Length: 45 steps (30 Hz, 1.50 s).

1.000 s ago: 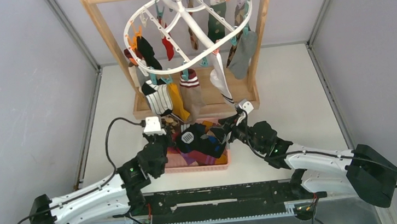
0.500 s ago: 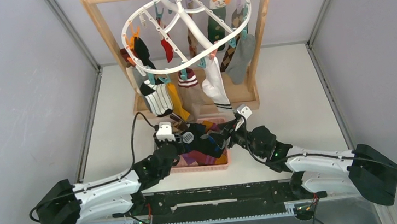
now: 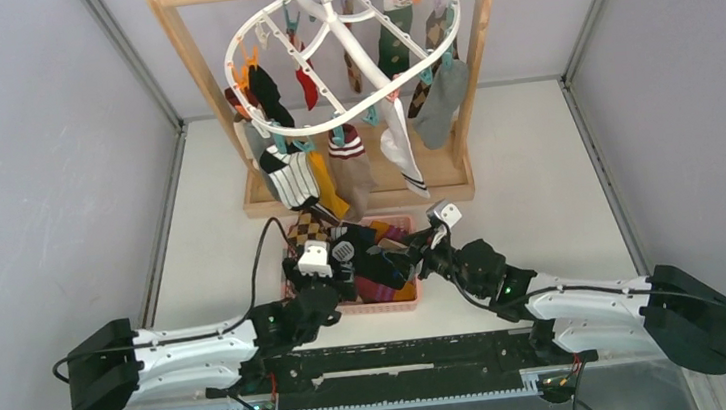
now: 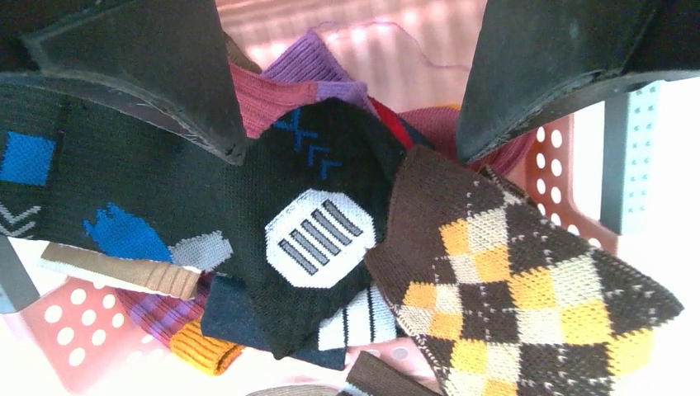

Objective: Remove the socks clipped to the hanger
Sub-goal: Place the sock in the bin, then adjust the sock in the bin.

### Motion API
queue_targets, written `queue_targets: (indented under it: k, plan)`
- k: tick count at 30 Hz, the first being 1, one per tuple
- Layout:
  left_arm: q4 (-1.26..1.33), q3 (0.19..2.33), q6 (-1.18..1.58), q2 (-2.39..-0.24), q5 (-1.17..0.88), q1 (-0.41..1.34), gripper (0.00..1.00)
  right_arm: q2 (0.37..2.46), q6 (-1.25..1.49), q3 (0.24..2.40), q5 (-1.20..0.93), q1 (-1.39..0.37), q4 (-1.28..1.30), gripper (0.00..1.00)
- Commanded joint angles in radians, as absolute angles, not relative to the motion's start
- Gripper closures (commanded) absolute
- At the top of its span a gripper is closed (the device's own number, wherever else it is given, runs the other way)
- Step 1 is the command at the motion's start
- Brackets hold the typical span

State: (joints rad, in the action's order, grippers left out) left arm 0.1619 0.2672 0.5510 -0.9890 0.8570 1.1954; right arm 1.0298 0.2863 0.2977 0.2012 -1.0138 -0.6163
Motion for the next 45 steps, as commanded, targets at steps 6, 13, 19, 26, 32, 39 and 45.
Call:
queue_targets:
  k: [6, 13, 19, 26, 32, 39, 45]
  plan:
    - [-0.094, 0.369, 0.615, -0.832, 1.002, 1.3, 0.0, 0.956, 0.299, 0.274, 0.285, -1.087, -0.609, 0.38]
    - [-0.253, 0.477, 0.667, -0.822, 1.106, 1.394, 0.0, 0.904, 0.304, 0.256, 0.298, -1.111, -0.57, 0.38]
    - [-0.325, 0.553, 0.666, -0.817, 1.212, 1.434, 0.0, 0.858, 0.291, 0.241, 0.305, -1.112, -0.546, 0.37]
    - [-0.207, 0.609, 0.511, -0.838, 1.213, 1.339, 0.0, 0.844, 0.284, 0.217, 0.275, -1.1, -0.577, 0.35]
    - [-0.01, 0.578, 0.367, -0.852, 1.009, 1.102, 0.0, 0.905, 0.279, 0.22, 0.236, -1.081, -0.635, 0.35]
    - [0.129, 0.558, 0.323, -0.929, 0.801, 0.968, 0.19, 0.988, 0.285, 0.217, 0.206, -1.063, -0.682, 0.35]
    - [0.17, 0.567, 0.325, -1.039, 0.742, 0.948, 0.52, 1.004, 0.286, 0.209, 0.205, -1.056, -0.69, 0.35]
